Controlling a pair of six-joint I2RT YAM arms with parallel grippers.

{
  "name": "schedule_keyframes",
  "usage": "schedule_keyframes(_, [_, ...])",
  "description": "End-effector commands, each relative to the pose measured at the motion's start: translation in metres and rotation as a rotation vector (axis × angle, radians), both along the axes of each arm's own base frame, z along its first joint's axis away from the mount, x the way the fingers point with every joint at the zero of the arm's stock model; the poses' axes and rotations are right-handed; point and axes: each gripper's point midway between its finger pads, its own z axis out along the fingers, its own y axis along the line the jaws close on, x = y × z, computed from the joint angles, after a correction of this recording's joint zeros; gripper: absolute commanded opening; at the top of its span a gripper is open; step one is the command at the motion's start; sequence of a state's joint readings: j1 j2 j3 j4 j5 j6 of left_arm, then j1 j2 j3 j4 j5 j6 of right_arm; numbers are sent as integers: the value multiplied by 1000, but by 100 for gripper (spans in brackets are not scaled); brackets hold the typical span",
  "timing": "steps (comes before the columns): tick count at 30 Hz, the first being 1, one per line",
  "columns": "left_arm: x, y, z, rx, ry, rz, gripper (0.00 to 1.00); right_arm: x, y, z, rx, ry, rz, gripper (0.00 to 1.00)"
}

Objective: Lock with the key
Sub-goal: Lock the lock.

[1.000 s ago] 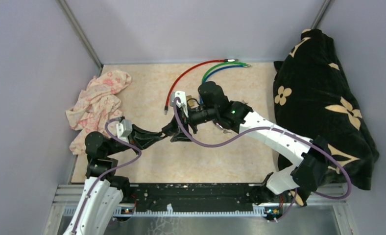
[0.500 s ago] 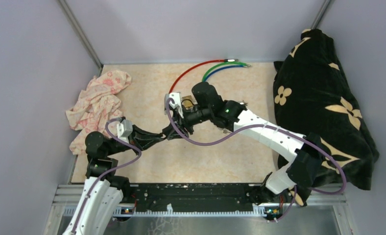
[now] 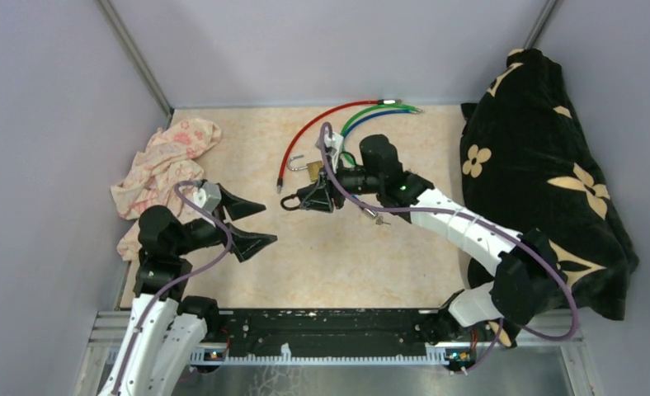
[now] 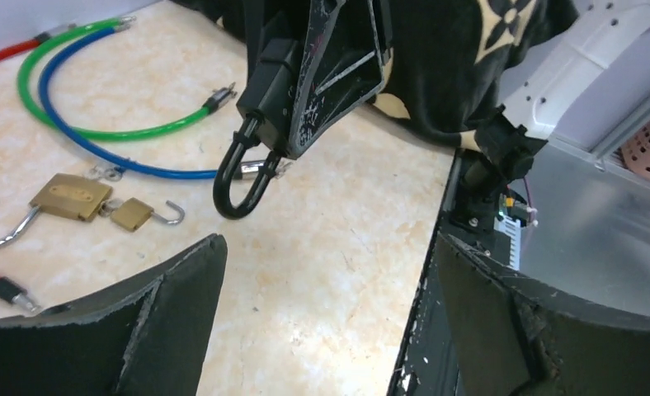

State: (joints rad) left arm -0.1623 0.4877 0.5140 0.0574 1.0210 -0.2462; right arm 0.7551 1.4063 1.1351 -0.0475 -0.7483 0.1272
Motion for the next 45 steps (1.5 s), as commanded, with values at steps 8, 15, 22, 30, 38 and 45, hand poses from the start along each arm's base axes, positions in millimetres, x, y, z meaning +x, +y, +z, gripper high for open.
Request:
schedule_keyframes(8, [15, 23, 8, 322, 47, 78, 99, 25, -38, 81, 289, 78, -241, 0])
schedule_keyframes(15, [23, 31, -2, 440, 304, 80, 99, 14, -48, 101, 354, 80, -209, 0])
schedule_keyframes(22, [75, 62, -15, 455, 423, 440, 99, -10, -55, 125, 437, 61, -78, 0])
schedule_keyframes(30, [51, 47, 17, 398, 29, 296, 97, -20, -61, 135, 459, -1, -45, 0])
schedule_keyframes(38, [12, -18, 72, 10, 25, -213, 96, -32, -62, 148, 468, -66, 34, 0])
schedule_keyframes(45, [-2, -28, 101, -129, -141, -309, 70, -50, -70, 154, 545, -158, 90, 0])
